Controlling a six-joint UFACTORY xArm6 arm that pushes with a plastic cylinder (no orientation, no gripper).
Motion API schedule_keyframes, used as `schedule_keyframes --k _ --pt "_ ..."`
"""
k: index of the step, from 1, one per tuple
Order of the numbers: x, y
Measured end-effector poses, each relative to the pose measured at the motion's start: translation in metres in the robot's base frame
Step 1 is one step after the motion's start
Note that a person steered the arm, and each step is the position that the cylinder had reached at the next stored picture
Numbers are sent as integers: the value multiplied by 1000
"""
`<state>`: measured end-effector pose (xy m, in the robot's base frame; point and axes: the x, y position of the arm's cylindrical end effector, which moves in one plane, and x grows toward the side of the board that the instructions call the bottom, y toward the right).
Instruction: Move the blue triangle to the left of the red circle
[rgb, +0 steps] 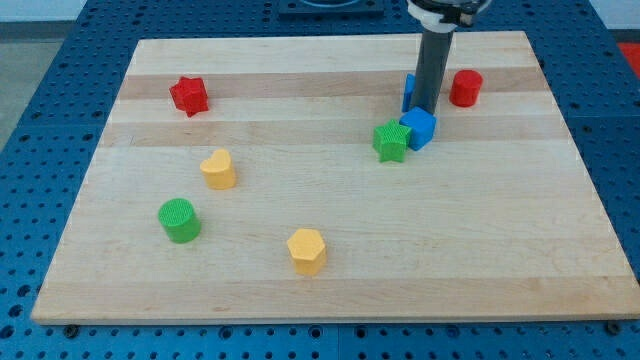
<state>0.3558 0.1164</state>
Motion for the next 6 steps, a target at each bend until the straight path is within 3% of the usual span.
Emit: schedule_keyframes --k 6 --pt "32 38"
